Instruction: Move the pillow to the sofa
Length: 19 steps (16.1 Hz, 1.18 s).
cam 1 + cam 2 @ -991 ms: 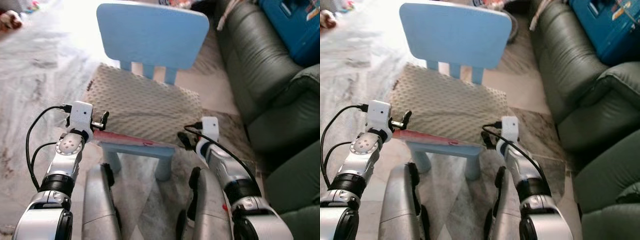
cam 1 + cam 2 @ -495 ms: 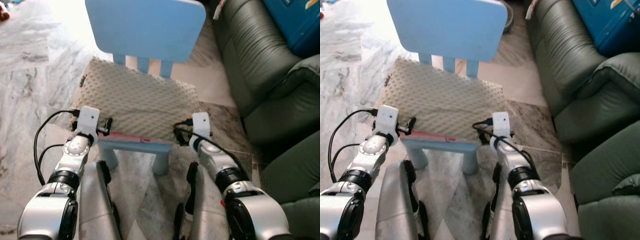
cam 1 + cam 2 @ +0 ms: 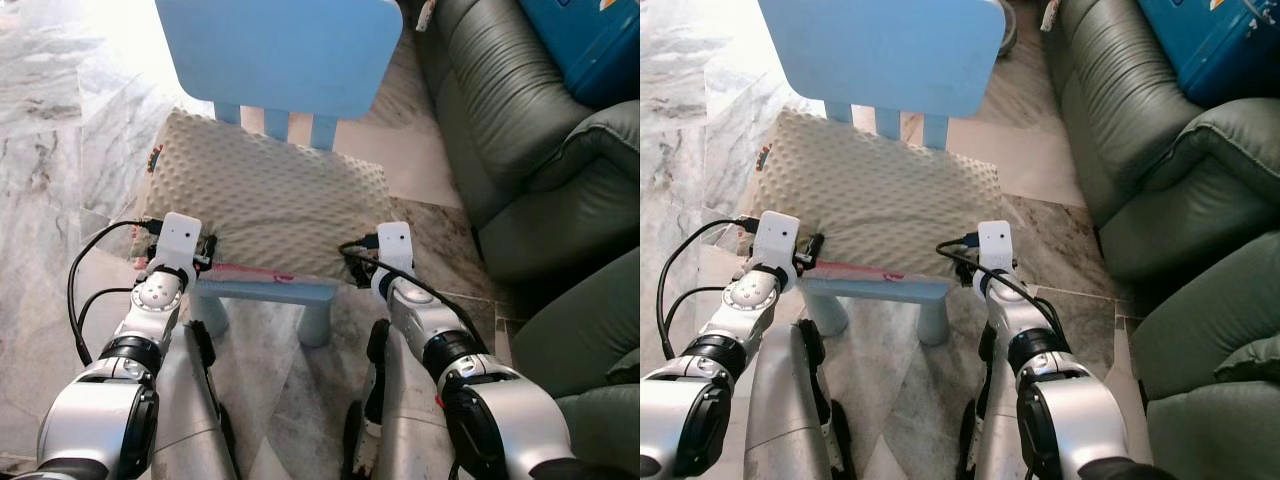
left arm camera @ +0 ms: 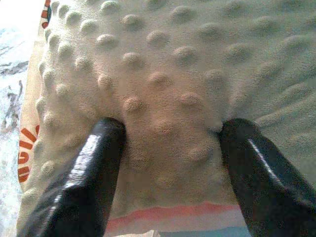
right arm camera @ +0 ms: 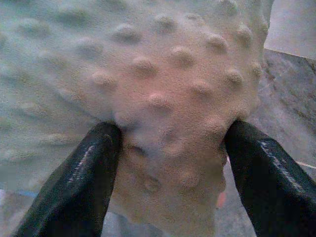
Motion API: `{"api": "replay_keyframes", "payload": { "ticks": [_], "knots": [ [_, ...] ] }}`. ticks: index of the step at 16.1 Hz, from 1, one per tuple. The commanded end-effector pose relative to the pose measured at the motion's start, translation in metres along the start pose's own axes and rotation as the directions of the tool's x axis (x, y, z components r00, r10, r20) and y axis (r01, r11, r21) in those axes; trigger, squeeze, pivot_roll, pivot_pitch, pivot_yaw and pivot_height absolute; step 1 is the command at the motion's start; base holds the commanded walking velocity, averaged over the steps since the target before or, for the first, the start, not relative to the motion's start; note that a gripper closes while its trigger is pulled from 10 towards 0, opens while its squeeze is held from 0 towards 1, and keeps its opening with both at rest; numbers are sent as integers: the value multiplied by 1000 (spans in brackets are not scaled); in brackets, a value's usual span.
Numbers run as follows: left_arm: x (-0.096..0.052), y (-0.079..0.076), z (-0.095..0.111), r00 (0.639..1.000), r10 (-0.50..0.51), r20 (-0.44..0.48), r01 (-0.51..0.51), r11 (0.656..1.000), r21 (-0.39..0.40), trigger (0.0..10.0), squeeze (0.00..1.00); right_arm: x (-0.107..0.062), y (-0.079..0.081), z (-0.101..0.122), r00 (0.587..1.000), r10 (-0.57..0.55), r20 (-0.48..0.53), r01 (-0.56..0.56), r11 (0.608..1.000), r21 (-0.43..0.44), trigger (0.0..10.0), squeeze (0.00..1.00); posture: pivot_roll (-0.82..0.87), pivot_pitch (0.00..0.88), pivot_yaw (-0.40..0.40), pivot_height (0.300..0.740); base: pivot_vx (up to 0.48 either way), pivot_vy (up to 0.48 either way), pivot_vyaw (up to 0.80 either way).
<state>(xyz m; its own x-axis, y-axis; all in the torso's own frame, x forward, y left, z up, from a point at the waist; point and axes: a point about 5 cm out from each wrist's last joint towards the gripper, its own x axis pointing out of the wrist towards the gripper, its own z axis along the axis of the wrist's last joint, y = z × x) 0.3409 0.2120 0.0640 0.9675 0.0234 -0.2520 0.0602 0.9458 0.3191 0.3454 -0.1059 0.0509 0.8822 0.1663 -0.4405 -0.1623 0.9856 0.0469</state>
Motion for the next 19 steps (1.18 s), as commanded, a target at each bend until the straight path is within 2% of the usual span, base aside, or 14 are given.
{"api": "replay_keyframes", "payload": {
  "ticks": [1, 6, 12, 14, 15, 19],
  "knots": [
    [-2, -3, -8, 999, -4, -32, 4, 1000, 8, 0, 0, -1, -10, -3, 999, -39, -17, 39, 999, 5, 0, 0, -58, 223, -132, 491, 0, 0, 0],
    [-4, -4, -12, 999, -9, -41, 9, 1000, 4, 0, 0, 0, -8, -5, 999, -31, -23, 31, 999, 8, 0, 0, -56, 218, -140, 491, 0, 0, 0],
    [1, -2, -1, 1000, -5, -22, 5, 1000, -4, 0, 0, 1, -10, 2, 999, -26, -19, 27, 999, 37, 0, 0, -56, 177, -146, 491, 0, 0, 0],
    [3, -1, 2, 1000, 11, -17, -12, 1000, -8, 0, 0, 2, -11, 7, 999, -29, -14, 30, 998, 49, 0, 0, -54, 145, -152, 491, 0, 0, 0],
    [4, 1, 6, 999, 36, -8, -36, 999, 3, 0, 0, 3, -12, 11, 999, -35, -18, 35, 999, 24, 0, 0, -47, 114, -153, 491, 0, 0, 0],
    [9, 0, 18, 999, 32, 16, -33, 999, 37, 0, 0, 5, -15, 28, 999, -38, 14, 37, 998, 44, 0, 0, -33, 32, -141, 491, 0, 0, 0]
  ]
}}
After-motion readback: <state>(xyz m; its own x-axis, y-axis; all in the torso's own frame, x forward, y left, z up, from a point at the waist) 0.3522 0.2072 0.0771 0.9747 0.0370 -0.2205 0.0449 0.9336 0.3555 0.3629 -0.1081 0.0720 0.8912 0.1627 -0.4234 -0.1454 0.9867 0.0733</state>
